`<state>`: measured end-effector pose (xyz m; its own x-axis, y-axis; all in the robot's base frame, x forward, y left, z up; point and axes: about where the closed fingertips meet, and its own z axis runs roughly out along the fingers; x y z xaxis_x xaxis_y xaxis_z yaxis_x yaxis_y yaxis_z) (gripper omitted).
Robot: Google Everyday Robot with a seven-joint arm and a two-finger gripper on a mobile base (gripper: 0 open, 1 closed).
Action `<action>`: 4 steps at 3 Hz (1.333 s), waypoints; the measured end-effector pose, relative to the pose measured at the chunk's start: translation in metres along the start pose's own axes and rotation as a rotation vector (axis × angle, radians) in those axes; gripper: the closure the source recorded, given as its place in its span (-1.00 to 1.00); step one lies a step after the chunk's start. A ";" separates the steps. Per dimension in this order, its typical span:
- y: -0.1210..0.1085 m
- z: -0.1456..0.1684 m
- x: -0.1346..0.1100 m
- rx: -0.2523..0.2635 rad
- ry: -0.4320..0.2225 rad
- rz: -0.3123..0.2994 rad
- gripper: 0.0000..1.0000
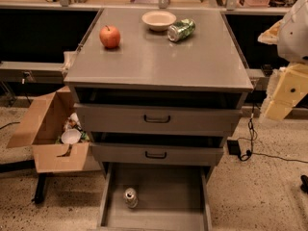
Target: Pick 7up can from bottom drawer and place on counter
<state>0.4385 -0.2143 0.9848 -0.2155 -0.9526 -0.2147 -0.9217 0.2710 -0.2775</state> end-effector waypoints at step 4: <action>0.077 0.180 -0.030 -0.239 -0.045 -0.062 -1.00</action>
Offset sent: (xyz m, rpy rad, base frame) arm 0.0124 0.0097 -0.0335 0.0261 0.0555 0.0172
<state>0.4324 -0.1398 0.8020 -0.1462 -0.9579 -0.2470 -0.9840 0.1665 -0.0635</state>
